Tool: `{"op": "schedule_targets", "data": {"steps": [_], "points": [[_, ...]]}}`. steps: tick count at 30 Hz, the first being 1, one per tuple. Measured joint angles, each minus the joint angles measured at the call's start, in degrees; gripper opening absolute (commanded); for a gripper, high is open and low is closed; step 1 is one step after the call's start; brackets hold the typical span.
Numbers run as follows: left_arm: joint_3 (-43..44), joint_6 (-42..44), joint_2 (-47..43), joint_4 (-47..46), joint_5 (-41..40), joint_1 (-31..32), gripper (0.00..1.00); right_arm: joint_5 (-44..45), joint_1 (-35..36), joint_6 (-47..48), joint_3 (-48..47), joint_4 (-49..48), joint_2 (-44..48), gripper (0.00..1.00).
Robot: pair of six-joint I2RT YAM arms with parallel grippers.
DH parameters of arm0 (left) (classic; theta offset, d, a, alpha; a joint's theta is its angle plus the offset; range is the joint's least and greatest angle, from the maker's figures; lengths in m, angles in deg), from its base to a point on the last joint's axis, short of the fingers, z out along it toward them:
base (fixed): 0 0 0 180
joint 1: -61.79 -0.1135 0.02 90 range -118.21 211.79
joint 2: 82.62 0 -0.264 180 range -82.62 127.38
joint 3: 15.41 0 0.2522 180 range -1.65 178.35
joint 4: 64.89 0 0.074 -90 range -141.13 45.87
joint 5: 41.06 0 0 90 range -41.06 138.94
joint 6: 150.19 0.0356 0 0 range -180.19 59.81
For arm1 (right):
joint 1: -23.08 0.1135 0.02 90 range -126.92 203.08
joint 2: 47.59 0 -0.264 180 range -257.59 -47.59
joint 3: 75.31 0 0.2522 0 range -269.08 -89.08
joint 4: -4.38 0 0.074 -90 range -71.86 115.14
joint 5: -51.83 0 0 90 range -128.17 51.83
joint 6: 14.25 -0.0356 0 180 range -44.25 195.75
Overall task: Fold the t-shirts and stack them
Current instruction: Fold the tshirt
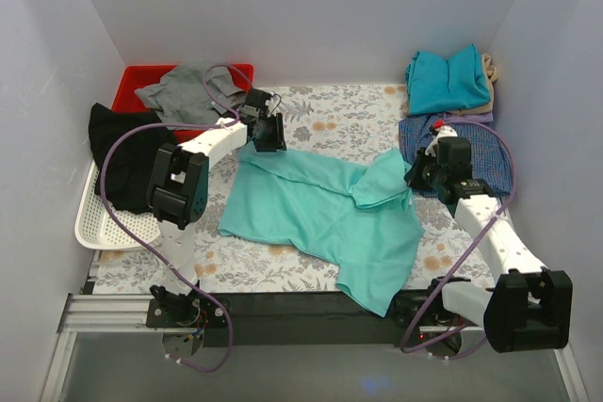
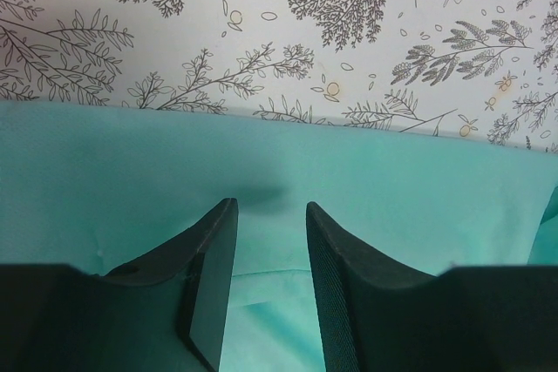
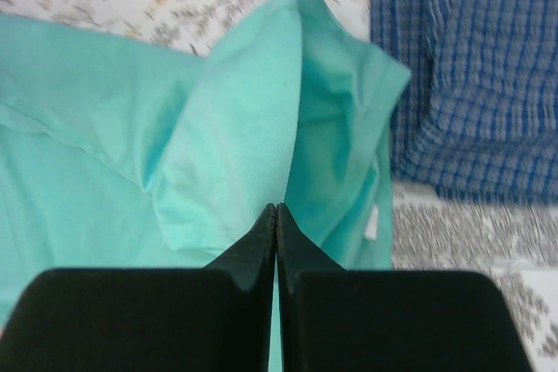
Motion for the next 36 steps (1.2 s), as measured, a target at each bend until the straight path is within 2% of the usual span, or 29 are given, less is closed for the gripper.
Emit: {"op": "schedule_targets", "data": {"steps": [9,16,17,19,22,28,36], "points": [[1.0,0.5,0.2,1.2,-0.2,0.0,0.36,10.1,1.9,-5.0,1.9,18.6,13.5,0.01],[2.1,0.8,2.6,1.9,-0.3,0.0,0.36,10.6,3.6,-8.6,6.6,22.8,17.7,0.02],[2.1,1.0,2.8,2.3,-0.5,0.0,0.36,10.7,4.4,-9.4,7.4,23.6,17.6,0.17],[2.1,1.2,2.8,3.1,-1.0,0.0,0.36,10.7,6.1,-10.2,8.0,25.1,17.6,0.40],[2.4,1.3,2.8,3.1,-2.2,0.0,0.36,12.0,7.9,-10.8,7.5,25.4,18.1,0.49],[3.1,1.4,2.7,2.9,-2.4,0.0,0.37,20.5,8.0,-8.7,1.9,20.7,14.7,0.51],[3.7,0.9,2.6,0.8,1.2,0.0,0.38,25.1,7.8,-5.2,0.7,9.0,-2.4,0.50]]}}
